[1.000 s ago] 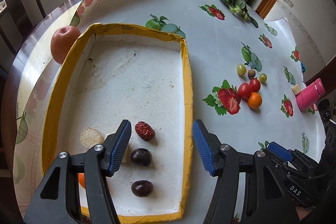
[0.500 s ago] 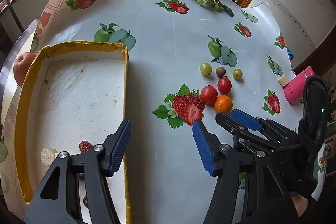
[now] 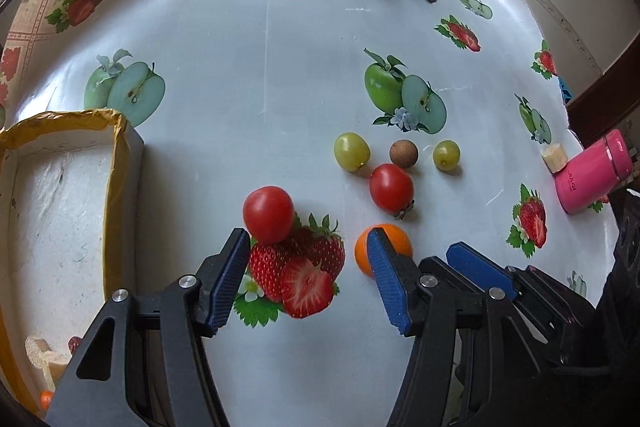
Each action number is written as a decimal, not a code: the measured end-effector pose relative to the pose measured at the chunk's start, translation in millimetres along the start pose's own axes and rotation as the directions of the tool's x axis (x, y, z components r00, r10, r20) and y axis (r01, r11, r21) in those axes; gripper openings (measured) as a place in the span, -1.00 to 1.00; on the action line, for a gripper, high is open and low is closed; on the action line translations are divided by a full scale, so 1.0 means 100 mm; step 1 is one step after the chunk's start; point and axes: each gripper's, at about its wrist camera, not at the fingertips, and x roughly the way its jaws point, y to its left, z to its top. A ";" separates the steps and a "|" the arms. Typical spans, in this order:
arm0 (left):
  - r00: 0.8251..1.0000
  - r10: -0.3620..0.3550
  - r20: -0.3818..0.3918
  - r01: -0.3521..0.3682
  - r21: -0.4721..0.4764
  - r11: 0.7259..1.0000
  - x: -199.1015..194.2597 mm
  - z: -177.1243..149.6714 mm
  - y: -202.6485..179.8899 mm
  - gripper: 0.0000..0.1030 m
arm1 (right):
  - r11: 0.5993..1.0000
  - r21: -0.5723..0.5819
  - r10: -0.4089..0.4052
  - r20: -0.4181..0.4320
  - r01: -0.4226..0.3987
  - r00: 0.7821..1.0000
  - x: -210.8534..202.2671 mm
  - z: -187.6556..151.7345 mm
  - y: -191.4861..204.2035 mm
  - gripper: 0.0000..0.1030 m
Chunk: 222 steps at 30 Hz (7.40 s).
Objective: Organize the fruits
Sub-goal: 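Grasp the red tomato with the left tool while the right tool grasps the mandarin, then carry the tomato and mandarin into the tray and open both tools, then withdraw both open tools back to the remaining fruits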
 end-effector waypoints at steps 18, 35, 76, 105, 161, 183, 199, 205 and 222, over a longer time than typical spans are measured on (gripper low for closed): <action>0.994 0.101 0.032 -0.103 0.054 0.993 0.20 0.07 0.32 -0.22 | 0.996 -0.044 0.076 -0.009 -0.076 0.997 0.26 0.13 0.23 -0.29; 0.997 -0.023 0.074 0.023 0.011 1.000 -0.44 -0.33 0.42 -0.47 | 0.997 -0.023 0.070 0.057 -0.069 0.996 -0.40 -0.18 0.21 -0.34; 0.978 0.160 0.137 -0.140 -0.145 0.980 -1.34 -0.97 1.50 -0.47 | 0.966 -0.214 0.153 0.029 -0.144 0.988 -0.73 -0.54 1.54 -0.34; 0.978 0.189 0.086 -0.168 -0.206 0.964 -1.14 -0.92 1.95 -0.47 | 0.936 -0.284 0.213 -0.023 -0.211 0.977 -0.23 -0.22 2.15 -0.34; 0.974 0.226 0.008 -0.219 -0.220 0.951 -0.94 -0.81 1.97 0.11 | 0.936 -0.292 0.167 -0.119 -0.195 0.979 0.19 -0.08 2.05 0.07; 0.993 0.106 0.052 -0.101 -0.086 0.991 -0.95 -0.70 0.92 0.11 | 0.984 -0.157 0.083 -0.041 -0.088 0.996 -0.36 -0.21 0.99 0.07; 1.000 0.019 0.014 -0.019 0.007 1.000 -0.53 -0.38 0.17 0.11 | 0.999 -0.033 -0.020 -0.005 0.020 1.000 -0.36 -0.10 0.03 0.06; 0.999 0.044 0.001 -0.044 -0.032 0.999 -0.27 -0.08 0.15 0.11 | 0.998 0.016 -0.068 0.035 0.067 0.997 -0.25 0.20 -0.25 -0.06; 0.998 -0.059 -0.003 0.058 -0.118 0.991 0.25 0.43 0.03 0.11 | 0.994 0.025 -0.102 0.015 0.102 0.995 0.32 0.57 -0.44 -0.31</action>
